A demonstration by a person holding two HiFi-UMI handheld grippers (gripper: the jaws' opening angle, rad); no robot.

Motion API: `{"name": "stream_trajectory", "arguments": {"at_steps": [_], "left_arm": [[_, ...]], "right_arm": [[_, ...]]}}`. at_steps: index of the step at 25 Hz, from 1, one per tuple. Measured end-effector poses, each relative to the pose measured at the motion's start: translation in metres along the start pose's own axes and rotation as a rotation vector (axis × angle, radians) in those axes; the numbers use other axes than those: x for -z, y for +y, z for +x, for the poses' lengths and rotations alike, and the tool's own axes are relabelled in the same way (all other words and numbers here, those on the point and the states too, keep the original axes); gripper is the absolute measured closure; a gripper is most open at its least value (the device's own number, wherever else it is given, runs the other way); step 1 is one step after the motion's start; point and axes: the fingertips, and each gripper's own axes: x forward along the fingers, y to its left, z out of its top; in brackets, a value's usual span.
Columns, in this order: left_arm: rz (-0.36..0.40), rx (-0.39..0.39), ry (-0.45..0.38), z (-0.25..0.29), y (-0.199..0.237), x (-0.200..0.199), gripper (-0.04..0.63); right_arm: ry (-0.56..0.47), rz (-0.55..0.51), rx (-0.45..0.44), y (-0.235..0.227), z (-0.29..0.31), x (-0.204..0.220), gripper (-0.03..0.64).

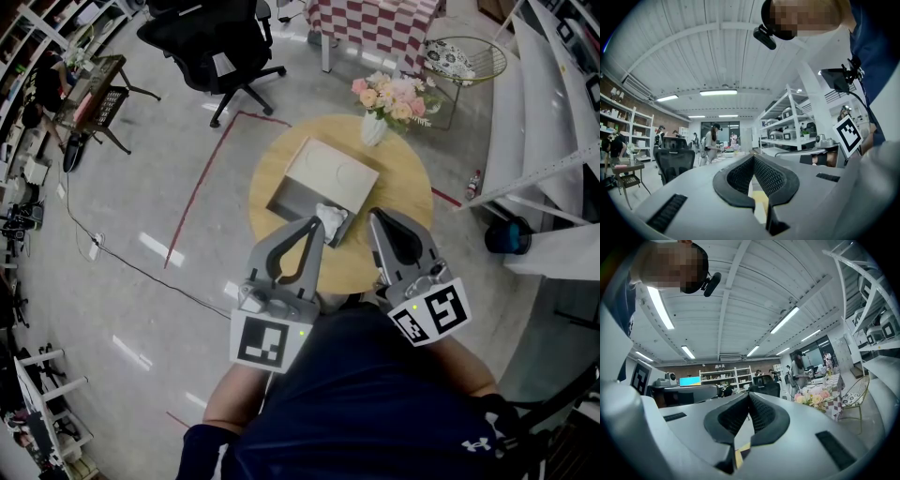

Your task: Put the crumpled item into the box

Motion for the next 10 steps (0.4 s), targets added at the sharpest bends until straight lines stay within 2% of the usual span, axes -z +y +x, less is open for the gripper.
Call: {"name": "stream_trajectory", "arguments": {"at_steps": [10], "left_arm": [[0.002,0.003,0.005,0.0022,-0.0025,-0.0001,0.578]], "right_arm": [[0.004,0.010,-0.003,-0.0019,-0.0005,-0.0005,0.612]]}}
